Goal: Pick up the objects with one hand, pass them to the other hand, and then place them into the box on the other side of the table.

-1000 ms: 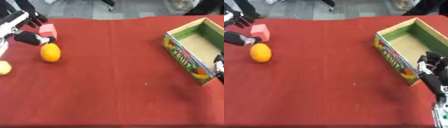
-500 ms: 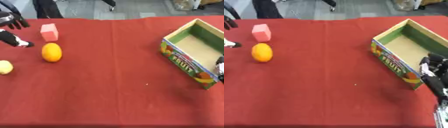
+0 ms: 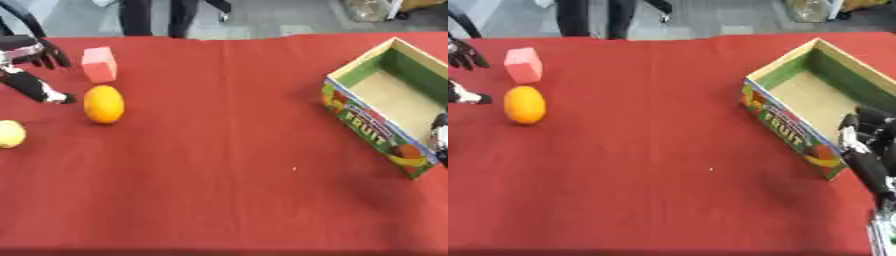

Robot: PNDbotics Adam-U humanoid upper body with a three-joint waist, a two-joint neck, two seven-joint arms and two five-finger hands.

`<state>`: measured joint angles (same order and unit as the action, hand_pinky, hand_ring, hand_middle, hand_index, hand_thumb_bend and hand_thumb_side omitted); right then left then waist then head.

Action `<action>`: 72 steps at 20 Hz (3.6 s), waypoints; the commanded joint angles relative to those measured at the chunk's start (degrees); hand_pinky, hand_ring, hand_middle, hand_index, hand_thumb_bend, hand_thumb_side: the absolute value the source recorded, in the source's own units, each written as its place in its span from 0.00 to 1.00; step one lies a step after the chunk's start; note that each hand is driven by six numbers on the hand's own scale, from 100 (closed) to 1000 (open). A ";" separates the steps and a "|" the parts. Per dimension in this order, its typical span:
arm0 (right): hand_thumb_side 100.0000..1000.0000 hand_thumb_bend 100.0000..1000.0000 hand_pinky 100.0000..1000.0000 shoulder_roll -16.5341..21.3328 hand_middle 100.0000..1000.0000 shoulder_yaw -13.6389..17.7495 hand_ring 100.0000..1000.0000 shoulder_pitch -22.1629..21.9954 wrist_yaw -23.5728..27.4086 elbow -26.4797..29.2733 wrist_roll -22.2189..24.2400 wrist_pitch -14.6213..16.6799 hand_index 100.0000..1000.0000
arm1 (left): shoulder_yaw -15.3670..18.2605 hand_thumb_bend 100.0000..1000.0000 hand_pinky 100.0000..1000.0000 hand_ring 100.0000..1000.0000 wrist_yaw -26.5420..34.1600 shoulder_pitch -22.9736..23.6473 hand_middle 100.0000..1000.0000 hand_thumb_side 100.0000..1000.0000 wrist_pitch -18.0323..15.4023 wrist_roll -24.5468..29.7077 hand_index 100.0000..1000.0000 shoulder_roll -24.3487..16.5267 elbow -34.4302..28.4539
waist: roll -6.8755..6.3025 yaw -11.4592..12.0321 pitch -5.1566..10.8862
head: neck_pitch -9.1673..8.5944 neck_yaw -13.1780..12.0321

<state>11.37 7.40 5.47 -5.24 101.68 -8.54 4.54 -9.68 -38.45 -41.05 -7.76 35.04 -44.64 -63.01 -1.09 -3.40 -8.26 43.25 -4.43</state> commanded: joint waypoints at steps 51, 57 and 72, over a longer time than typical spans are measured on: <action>0.22 0.13 0.62 16.16 0.59 -5.38 0.64 16.92 2.32 4.29 5.14 2.78 0.73 | 10.93 0.00 0.65 0.38 33.51 18.40 0.27 0.06 4.67 -34.77 0.31 10.30 -34.23 | 1.28 1.77 2.03 | 0.16 1.31; 0.24 0.05 0.62 17.48 0.59 -13.17 0.64 23.55 4.34 4.07 13.77 4.27 0.73 | 8.95 0.00 0.67 0.39 38.25 20.72 0.27 0.13 4.80 -33.74 0.32 16.49 -39.04 | 1.16 2.27 1.94 | -0.15 1.53; 0.16 0.06 0.63 11.93 0.56 -27.61 0.63 34.33 7.31 2.48 39.76 9.11 0.72 | -1.43 0.00 0.70 0.42 51.62 17.28 0.30 0.21 6.66 -22.55 0.34 17.73 -36.67 | 0.58 3.19 1.86 | -0.15 2.09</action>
<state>23.17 -19.83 38.62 1.87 104.02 29.42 13.21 -10.38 11.97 -22.70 -1.30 11.37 -24.75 -99.12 -0.54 -0.30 -8.00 43.24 -2.42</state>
